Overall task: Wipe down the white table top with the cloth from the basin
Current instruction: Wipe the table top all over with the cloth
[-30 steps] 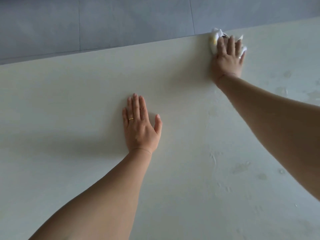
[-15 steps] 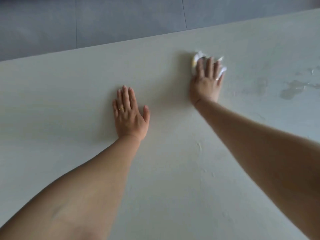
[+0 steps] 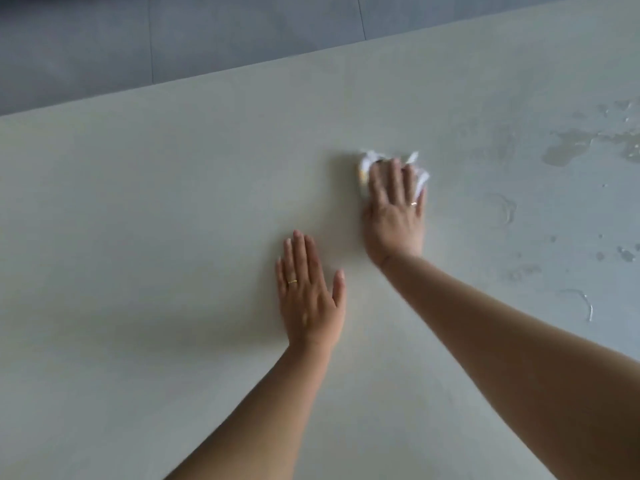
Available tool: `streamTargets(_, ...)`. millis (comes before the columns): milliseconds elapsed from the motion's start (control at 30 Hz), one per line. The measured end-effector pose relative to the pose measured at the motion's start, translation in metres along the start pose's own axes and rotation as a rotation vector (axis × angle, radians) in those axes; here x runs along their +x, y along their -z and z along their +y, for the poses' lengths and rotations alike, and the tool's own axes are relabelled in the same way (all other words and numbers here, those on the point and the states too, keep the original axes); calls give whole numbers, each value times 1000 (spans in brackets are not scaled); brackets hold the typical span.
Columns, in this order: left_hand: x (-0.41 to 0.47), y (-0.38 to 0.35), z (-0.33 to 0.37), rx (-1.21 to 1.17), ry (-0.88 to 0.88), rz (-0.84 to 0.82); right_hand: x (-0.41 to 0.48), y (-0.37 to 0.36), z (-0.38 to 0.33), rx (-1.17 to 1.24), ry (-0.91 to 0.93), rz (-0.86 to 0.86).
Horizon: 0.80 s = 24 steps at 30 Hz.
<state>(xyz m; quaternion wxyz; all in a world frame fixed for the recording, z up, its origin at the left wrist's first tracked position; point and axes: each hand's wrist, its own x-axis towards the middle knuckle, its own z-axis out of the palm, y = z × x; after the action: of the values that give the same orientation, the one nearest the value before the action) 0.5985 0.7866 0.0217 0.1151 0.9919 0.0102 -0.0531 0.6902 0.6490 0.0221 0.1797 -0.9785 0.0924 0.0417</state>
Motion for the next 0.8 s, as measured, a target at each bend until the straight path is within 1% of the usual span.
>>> streamTargets(67, -5, -7, -1, 15, 13, 4, -24, -5, 0, -59, 261, -80)
streamTargets(100, -4, -9, -2, 24, 14, 14, -27, -2, 11, -86, 355, -110)
streamTargets(133, -4, -9, -2, 33, 12, 16, -26, 2, 25, -103, 402, -125)
streamTargets(167, -5, -9, -2, 39, 9, 8, -24, 7, 42, -112, 396, -120)
streamTargets(200, -5, -10, -1, 39, 7, 1, -22, 12, 57, -110, 341, -96)
streamTargets(300, -5, -11, 0, 33, 14, 8, -20, 25, 81, -45, 20, 15)
streamTargets(367, -5, -11, -1, 29, 18, 16, -29, 18, 64, 1, -164, 53)
streamTargets(400, -5, -11, -1, 25, 16, 20, -39, 13, 50, 15, -199, 51)
streamTargets(433, -5, -11, 0, 18, 15, 21, -52, 6, 35, 21, -169, 48)
streamTargets(500, -5, -9, 1, 1, 22, 16, -85, -4, 15, 5, 22, -3)
streamTargets(567, -4, -8, 2, -11, 26, 15, -101, -3, 23, -41, 239, -88)
streamTargets(600, -5, -7, 2, -15, 22, 16, -99, 2, 37, -64, 324, -116)
streamTargets(633, -5, -7, 2, -17, 17, 18, -94, 8, 53, -91, 365, -124)
streamTargets(667, -5, -8, 1, -17, 13, 23, -88, 13, 69, -108, 347, -116)
streamTargets(700, -4, -8, 1, -17, 14, 28, -82, 19, 84, -105, 268, -88)
streamTargets(767, -4, -8, 1, -17, 17, 30, -76, 27, 96, -58, 13, 3)
streamTargets(800, -4, -8, 1, -17, 14, 32, -79, 24, 89, -30, -111, 46)
